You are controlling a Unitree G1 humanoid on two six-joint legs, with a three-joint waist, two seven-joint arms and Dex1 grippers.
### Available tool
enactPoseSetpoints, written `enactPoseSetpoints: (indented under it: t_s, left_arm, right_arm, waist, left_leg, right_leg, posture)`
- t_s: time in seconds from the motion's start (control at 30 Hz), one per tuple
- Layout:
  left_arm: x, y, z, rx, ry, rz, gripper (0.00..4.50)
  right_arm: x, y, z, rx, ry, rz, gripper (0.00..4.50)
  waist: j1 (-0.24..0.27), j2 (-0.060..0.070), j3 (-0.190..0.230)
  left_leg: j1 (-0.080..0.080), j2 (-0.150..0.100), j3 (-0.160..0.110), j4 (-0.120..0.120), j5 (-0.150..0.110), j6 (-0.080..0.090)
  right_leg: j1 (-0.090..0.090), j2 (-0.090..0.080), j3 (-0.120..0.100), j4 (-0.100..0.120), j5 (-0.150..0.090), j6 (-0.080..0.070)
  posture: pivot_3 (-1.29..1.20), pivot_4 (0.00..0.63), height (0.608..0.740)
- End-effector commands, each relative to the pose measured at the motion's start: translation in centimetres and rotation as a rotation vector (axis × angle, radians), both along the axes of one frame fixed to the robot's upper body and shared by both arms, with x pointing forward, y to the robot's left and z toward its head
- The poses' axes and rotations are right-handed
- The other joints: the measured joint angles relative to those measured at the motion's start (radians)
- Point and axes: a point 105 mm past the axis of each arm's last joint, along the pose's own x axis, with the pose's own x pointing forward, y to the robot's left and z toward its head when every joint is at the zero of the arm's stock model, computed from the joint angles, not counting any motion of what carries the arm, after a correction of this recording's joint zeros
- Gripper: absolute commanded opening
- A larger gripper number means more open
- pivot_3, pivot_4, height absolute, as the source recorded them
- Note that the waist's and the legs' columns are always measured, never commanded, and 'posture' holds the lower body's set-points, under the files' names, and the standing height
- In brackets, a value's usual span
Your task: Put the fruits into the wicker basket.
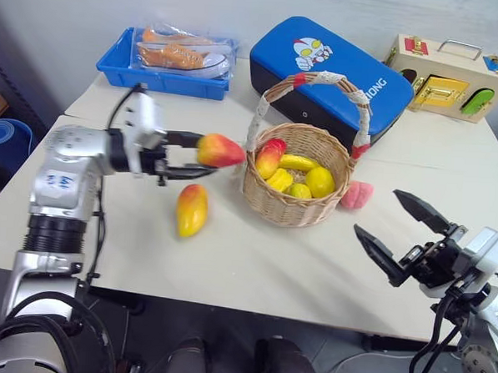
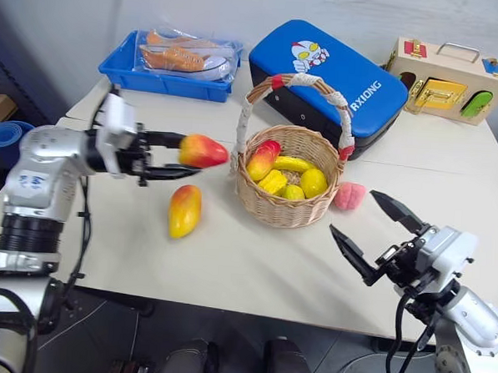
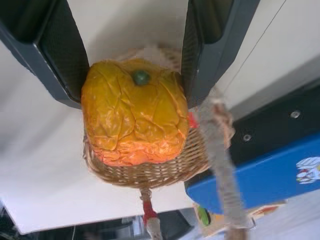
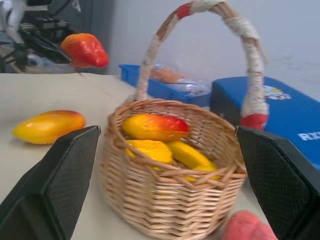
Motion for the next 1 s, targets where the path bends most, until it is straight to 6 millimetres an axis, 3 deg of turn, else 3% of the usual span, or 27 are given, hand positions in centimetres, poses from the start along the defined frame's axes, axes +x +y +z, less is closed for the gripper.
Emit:
enactPoseSetpoints:
  t_s: [0.03, 0.13, 0.27, 0.37, 0.47, 0.53, 0.63, 0.73, 0.8, 0.87, 1.0]
  left_arm:
    - [0.3, -3.0, 0.8, -0.045, -0.034, 0.03, 2.54]
    - [1.1, -5.0, 0.2, -0.054, -0.023, 0.046, 2.54]
    - [1.1, -6.3, -0.1, -0.064, -0.017, 0.011, 3.51]
    - [0.8, -5.5, 0.9, -0.09, -0.043, 0.003, 4.4]
    - [0.8, -3.2, 1.5, -0.108, -0.044, 0.037, 4.46]
    - [0.4, -1.1, 1.6, -0.112, -0.026, 0.062, 4.46]
    - [-1.9, 5.8, 0.9, -0.059, 0.04, 0.116, 4.46]
    - [-3.5, 11.0, -0.1, -0.032, 0.09, 0.217, 4.46]
    - [-4.4, 17.4, -1.6, -0.061, 0.172, 0.451, 4.46]
    - [-5.7, 22.4, -3.4, -0.076, 0.234, 0.65, 4.46]
    - [-7.8, 26.1, -6.3, -0.076, 0.367, 0.838, 4.46]
  right_arm:
    - [-0.5, -0.1, 1.4, 0.003, -0.051, -0.023, 4.5]
    - [-0.4, 0.3, 1.7, 0.007, -0.058, -0.023, 4.5]
    - [-0.3, 0.9, 1.8, 0.022, -0.06, -0.024, 4.5]
    - [-0.4, 1.3, 1.8, 0.029, -0.055, -0.02, 4.5]
    - [-0.4, 1.4, 1.7, 0.029, -0.049, -0.012, 4.5]
    - [-0.3, 1.6, 1.7, 0.026, -0.047, 0.001, 4.5]
    - [0.0, 2.3, 1.9, -0.012, -0.06, 0.073, 4.5]
    - [0.0, 3.1, 1.9, -0.053, -0.072, 0.148, 4.5]
    - [-0.1, 4.4, 1.9, -0.111, -0.082, 0.241, 4.5]
    - [-0.4, 5.7, 1.4, -0.169, -0.062, 0.35, 4.5]
    - [-1.1, 6.9, 0.0, -0.243, 0.003, 0.509, 4.5]
  waist:
    - [-0.002, 0.0, 0.0]
    - [-0.009, 0.0, 0.0]
    - [-0.026, 0.0, 0.0]
    - [-0.026, 0.001, 0.0]
    - [-0.027, 0.001, 0.0]
    - [-0.028, 0.001, 0.0]
    - [-0.049, 0.001, 0.001]
    - [-0.051, 0.001, 0.001]
    - [-0.051, 0.001, 0.001]
    - [-0.053, 0.001, 0.001]
    - [-0.034, 0.0, 0.0]
  left_leg:
    - [0.0, 0.0, 0.0, 0.0, 0.0, 0.0]
    - [0.0, 0.001, 0.002, 0.0, 0.0, 0.0]
    - [0.001, 0.001, 0.002, -0.001, 0.001, -0.002]
    - [0.001, 0.002, 0.002, -0.002, 0.002, -0.003]
    - [0.001, 0.002, 0.002, -0.002, 0.002, -0.003]
    - [0.001, 0.002, 0.002, -0.002, 0.002, -0.003]
    - [0.003, 0.003, 0.003, -0.004, 0.002, -0.003]
    - [0.004, 0.003, 0.002, -0.006, 0.003, -0.005]
    - [0.003, 0.003, 0.001, -0.006, 0.002, -0.004]
    - [0.004, 0.003, 0.002, -0.006, 0.001, -0.002]
    - [0.001, 0.002, -0.002, -0.006, -0.003, 0.004]
  right_leg:
    - [0.0, 0.001, 0.0, 0.0, 0.0, 0.0]
    - [-0.001, 0.002, 0.003, 0.0, 0.0, 0.0]
    - [-0.001, 0.003, 0.004, 0.001, 0.0, 0.0]
    - [-0.002, 0.003, 0.004, 0.001, 0.0, 0.0]
    - [-0.002, 0.003, 0.004, 0.001, 0.0, 0.0]
    - [-0.002, 0.003, 0.004, 0.001, 0.0, 0.0]
    - [-0.002, 0.003, 0.005, 0.002, 0.0, 0.0]
    - [-0.003, 0.004, 0.005, 0.002, -0.001, -0.002]
    - [-0.003, 0.003, 0.004, 0.002, -0.001, -0.002]
    - [-0.003, 0.002, 0.004, 0.001, -0.002, -0.004]
    - [-0.003, -0.001, -0.001, -0.002, -0.003, -0.005]
  posture:
    - [0.0, 0.15, 0.74]
    - [0.0, 0.15, 0.74]
    - [0.0, 0.15, 0.74]
    - [0.0, 0.15, 0.74]
    - [0.0, 0.15, 0.74]
    - [0.0, 0.15, 0.74]
    - [0.0, 0.15, 0.74]
    - [0.0, 0.15, 0.74]
    - [0.0, 0.15, 0.74]
    - [0.0, 0.15, 0.74]
    - [0.0, 0.15, 0.74]
